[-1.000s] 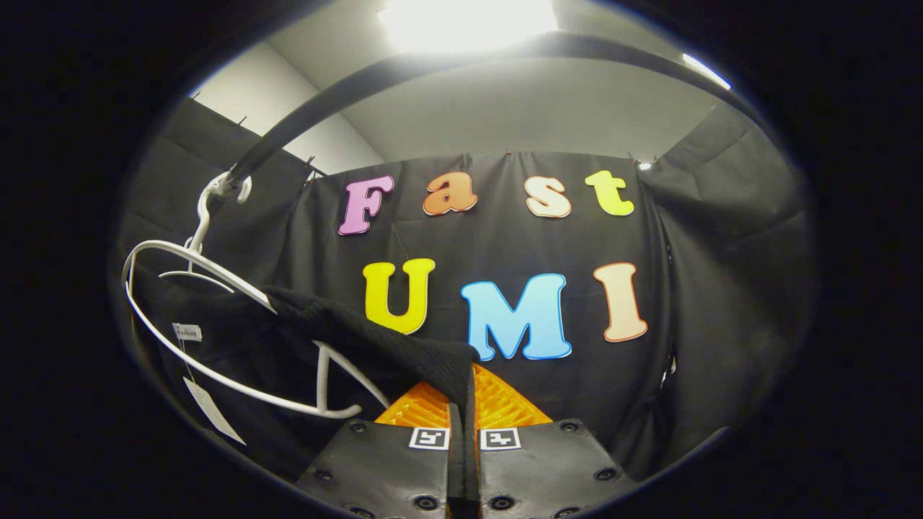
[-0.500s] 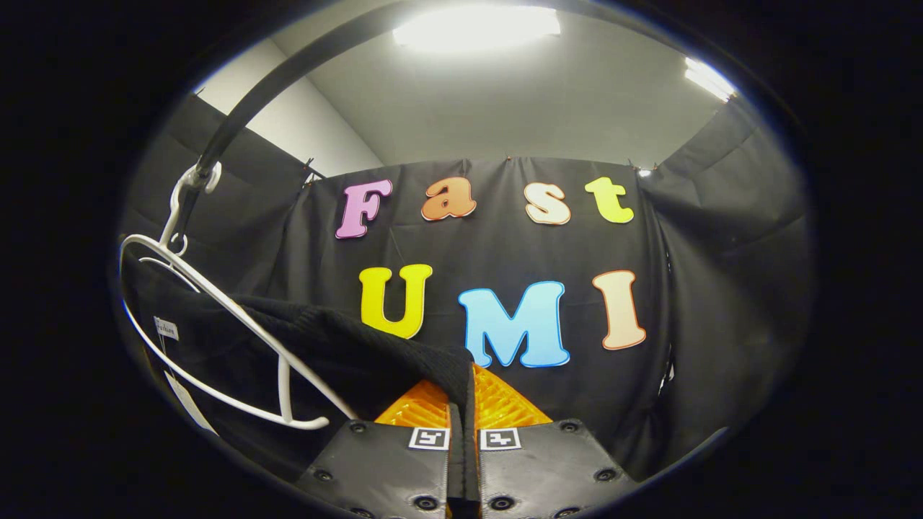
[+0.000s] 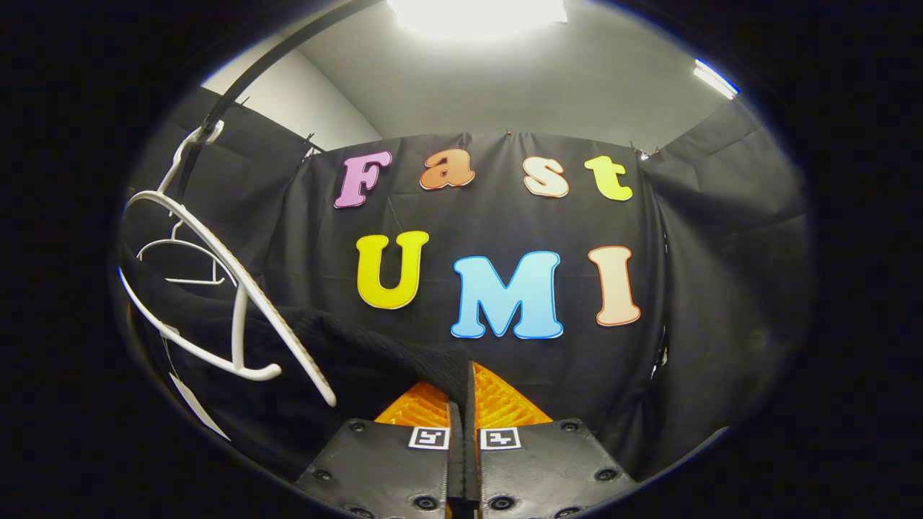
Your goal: Grasp the clothes on the hanger with both hands and then place them into the laundry hamper below.
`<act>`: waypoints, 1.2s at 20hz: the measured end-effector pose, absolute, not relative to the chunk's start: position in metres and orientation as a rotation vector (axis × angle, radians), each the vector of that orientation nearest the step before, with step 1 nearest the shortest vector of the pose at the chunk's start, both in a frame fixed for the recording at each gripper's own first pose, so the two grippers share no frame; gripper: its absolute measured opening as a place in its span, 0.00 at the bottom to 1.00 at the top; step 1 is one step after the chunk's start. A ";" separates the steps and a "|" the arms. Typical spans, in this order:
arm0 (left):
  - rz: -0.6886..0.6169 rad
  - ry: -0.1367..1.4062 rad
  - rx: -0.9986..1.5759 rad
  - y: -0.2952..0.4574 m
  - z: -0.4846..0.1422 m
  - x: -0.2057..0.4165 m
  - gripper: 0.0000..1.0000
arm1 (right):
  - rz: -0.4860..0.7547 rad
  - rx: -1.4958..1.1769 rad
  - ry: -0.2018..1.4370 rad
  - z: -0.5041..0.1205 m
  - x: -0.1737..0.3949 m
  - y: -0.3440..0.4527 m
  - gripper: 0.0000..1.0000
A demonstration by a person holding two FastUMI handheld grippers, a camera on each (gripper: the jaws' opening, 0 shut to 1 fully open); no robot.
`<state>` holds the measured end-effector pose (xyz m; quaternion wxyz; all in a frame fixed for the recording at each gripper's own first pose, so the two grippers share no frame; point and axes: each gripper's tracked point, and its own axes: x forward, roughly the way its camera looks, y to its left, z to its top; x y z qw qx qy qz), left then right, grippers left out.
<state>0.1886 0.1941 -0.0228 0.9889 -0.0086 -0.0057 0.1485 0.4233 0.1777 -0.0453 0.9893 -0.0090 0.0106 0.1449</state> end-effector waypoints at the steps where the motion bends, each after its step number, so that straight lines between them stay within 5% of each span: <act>1: 0.297 -0.007 -0.014 0.193 -0.027 0.190 0.04 | 0.290 -0.026 0.024 -0.047 0.419 0.176 0.01; 24: 0.197 0.160 -0.002 0.144 -0.098 0.159 0.03 | 0.374 -0.107 0.207 -0.135 0.305 0.196 0.02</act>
